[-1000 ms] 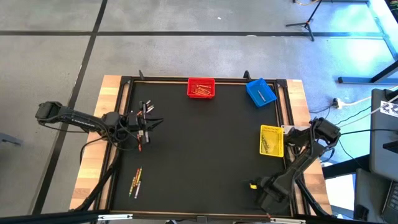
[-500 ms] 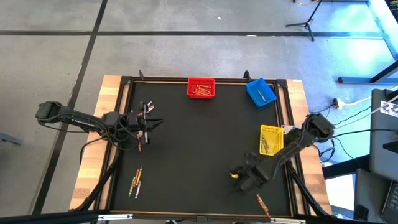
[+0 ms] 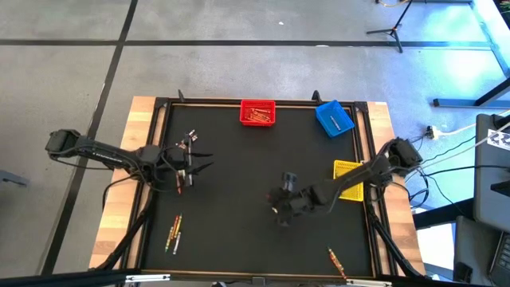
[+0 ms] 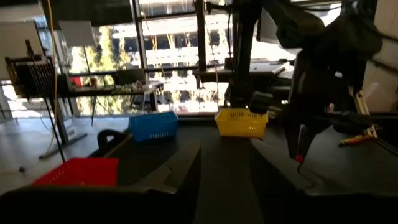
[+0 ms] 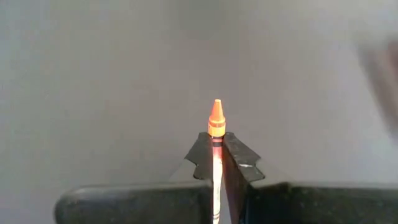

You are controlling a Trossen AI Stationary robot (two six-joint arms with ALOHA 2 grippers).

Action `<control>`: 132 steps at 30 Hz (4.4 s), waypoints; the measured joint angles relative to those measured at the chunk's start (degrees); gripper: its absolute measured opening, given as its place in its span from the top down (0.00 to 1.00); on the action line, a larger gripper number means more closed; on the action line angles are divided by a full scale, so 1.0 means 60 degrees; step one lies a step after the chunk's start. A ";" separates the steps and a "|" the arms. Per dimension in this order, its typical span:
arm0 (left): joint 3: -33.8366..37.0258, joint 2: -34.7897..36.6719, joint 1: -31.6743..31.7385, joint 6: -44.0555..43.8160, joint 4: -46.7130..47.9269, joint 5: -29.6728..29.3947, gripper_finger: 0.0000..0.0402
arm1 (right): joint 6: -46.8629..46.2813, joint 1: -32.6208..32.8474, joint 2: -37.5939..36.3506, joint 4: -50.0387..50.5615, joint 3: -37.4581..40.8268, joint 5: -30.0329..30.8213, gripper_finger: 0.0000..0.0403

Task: Sort crayons
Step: Put the orange crayon into the red bin, then put the green crayon into the yellow bin

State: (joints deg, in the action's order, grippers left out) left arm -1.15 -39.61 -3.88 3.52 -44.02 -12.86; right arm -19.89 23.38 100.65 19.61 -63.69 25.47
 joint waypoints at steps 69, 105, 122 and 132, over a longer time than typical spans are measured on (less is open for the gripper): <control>-0.5530 -0.6973 -0.1201 0.1264 0.1094 0.0621 0.97 | 0.5016 -0.1574 -0.0924 -1.0184 0.2438 -0.2180 0.92; -0.7900 -1.0020 0.6366 0.1189 0.2062 0.2240 0.95 | 0.2377 0.1099 -0.3338 -0.4078 0.2442 0.1181 0.69; -0.8116 -1.0175 0.6439 0.0518 0.3012 0.1976 0.74 | 0.2403 0.1099 -0.3338 -0.3948 0.2442 0.1181 0.69; -0.7800 -0.8048 0.5037 0.0437 0.3714 0.2429 0.71 | 0.2593 0.1092 -0.3334 -0.3911 0.2442 0.1181 0.69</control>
State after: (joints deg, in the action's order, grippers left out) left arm -47.95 -87.90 26.34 6.14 -21.74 1.72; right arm -4.33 29.93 80.64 -3.86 -49.04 32.56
